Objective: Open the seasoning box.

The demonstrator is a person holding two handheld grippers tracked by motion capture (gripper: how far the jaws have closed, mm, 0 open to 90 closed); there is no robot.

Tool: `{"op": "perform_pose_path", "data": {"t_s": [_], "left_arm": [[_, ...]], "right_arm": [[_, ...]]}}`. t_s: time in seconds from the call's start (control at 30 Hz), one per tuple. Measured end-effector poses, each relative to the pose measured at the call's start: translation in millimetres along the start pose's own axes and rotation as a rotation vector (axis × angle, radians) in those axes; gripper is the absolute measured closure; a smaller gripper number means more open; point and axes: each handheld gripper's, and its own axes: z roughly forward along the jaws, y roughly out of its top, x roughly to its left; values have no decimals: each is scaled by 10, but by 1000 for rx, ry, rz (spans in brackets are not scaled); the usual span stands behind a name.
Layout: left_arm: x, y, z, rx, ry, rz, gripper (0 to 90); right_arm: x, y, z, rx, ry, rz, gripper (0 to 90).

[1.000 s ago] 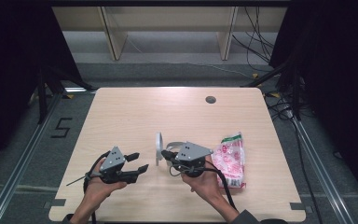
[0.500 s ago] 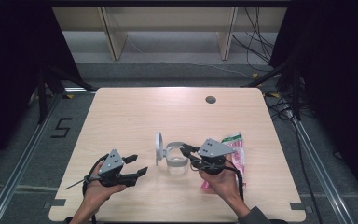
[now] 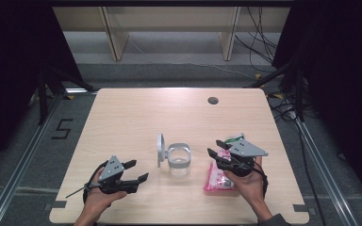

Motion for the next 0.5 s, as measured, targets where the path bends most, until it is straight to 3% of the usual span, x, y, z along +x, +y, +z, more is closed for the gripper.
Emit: {"op": "perform_pose_path", "data": {"t_s": [0.03, 0.07, 0.2, 0.43, 0.47, 0.5], "left_arm": [[-6, -4, -2, 2, 5, 1, 296], [-12, -8, -1, -1, 4, -6, 294], [-8, -3, 0, -9, 6, -14, 282], [-19, -10, -1, 0, 23, -17, 263], [-23, -14, 3, -6, 19, -19, 260], [-28, -14, 1, -3, 13, -19, 260]], "right_arm": [[-17, -16, -25, 6, -3, 27, 519], [-59, -30, -31, -4, -2, 13, 506], [-161, -86, -126, -9, -53, 44, 475], [-303, -204, -212, 2, -102, 94, 428], [-336, -215, -218, 4, -115, 67, 426], [-350, -228, -205, -2, -96, 76, 423]]}}
